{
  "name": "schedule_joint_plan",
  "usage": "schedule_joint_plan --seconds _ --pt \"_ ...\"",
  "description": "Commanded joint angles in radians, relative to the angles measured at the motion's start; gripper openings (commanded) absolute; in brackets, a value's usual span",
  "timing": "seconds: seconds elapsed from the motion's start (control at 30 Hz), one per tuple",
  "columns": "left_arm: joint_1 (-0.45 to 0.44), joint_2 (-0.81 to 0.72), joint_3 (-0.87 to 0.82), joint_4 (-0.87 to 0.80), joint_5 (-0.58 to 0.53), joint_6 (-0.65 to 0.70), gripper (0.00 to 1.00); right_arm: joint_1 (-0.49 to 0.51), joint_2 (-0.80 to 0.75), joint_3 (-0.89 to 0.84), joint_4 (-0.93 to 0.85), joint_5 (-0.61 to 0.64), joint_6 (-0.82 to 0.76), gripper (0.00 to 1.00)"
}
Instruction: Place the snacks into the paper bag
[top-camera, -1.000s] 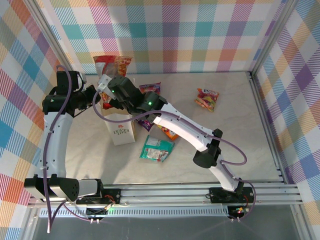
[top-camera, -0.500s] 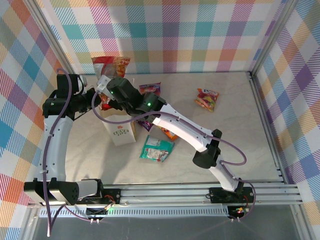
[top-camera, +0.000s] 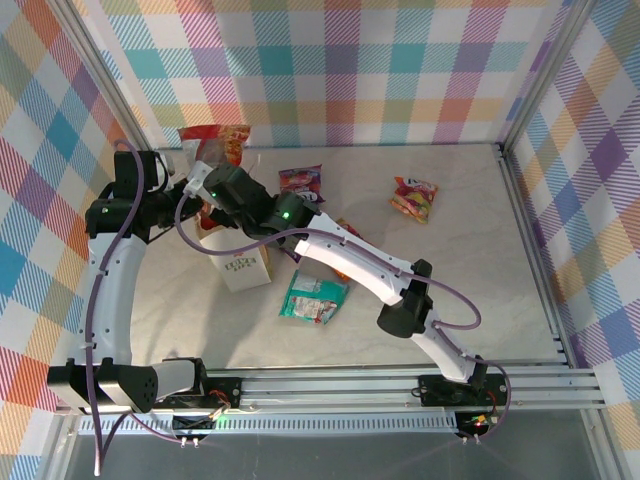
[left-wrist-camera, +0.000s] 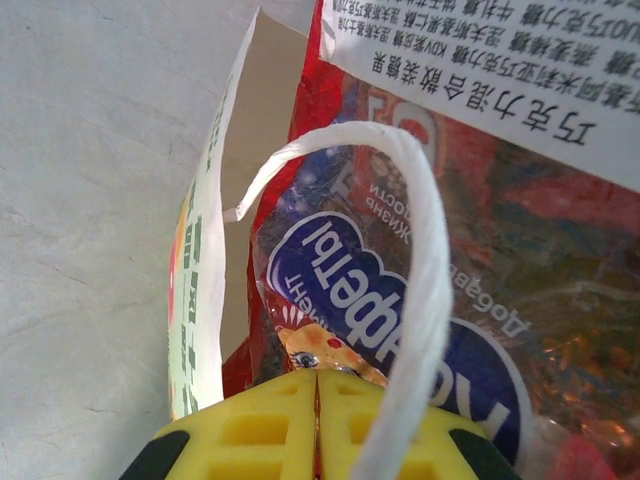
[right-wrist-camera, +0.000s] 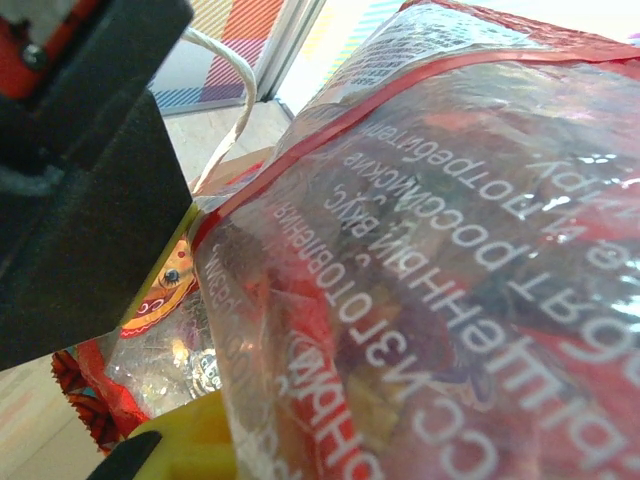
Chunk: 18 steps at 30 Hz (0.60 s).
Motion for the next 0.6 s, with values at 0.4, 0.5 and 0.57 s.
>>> schedule_joint_plan --seconds 0.4,0.5,0.57 --pt "0.005 -0.023 -0.034 0.014 0.052 0.008 0.08 0.013 -0.021 0.073 0.083 0.035 0.084 0.00" --pt "0.005 -0.024 -0.040 0.016 0.059 0.010 0.08 0.018 -0.023 0.072 0.078 0.031 0.092 0.00" --pt "0.005 -0.027 -0.047 0.019 0.062 0.010 0.08 0.020 -0.021 0.072 0.071 0.019 0.102 0.00"
